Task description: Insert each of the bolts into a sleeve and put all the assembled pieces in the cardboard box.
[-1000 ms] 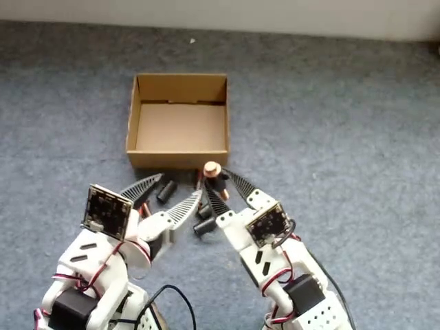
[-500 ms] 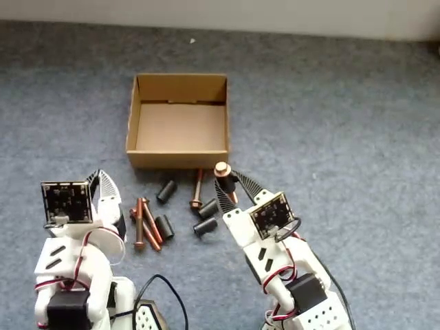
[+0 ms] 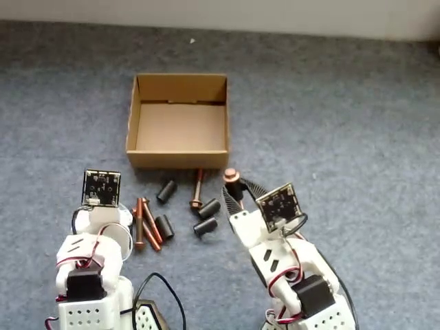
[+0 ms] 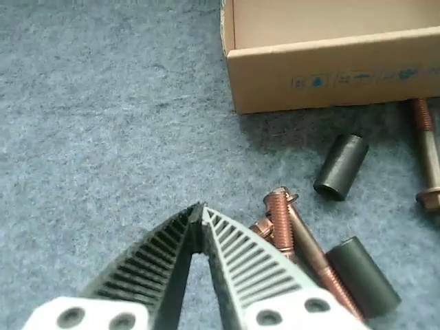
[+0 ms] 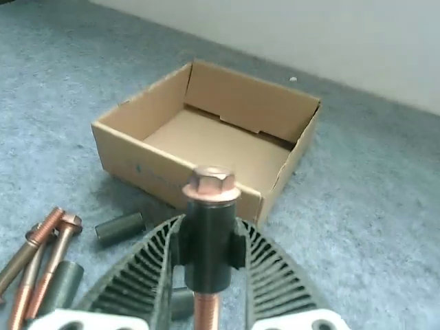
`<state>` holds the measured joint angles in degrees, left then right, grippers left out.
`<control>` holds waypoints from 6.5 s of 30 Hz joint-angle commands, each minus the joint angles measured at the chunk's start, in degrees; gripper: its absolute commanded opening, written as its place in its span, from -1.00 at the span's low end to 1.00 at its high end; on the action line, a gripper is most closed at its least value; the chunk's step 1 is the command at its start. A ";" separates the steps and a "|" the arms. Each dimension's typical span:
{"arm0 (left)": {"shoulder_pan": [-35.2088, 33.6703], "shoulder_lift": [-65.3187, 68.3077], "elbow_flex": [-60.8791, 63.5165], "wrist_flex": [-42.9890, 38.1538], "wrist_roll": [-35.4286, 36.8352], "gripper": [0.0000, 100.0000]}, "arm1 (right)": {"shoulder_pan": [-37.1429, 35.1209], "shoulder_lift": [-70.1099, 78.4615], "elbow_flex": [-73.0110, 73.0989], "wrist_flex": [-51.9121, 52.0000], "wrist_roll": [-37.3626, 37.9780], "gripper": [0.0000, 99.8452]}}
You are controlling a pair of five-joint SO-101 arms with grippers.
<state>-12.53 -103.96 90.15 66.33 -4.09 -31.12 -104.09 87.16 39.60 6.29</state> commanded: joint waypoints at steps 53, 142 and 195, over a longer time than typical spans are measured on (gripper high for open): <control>-0.40 -0.22 2.42 -2.55 -1.23 -0.99 | 2.77 107.47 -58.33 -37.23 2.99 -0.98; -0.57 -0.22 2.42 -2.55 -1.32 -0.99 | -16.04 93.05 -47.69 10.33 -52.66 -0.70; -0.40 -0.22 2.68 -2.55 -4.57 -0.99 | -17.01 104.04 -56.57 17.36 13.10 -0.70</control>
<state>-12.53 -103.87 93.14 64.92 -7.78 -48.88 0.26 33.27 60.26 19.21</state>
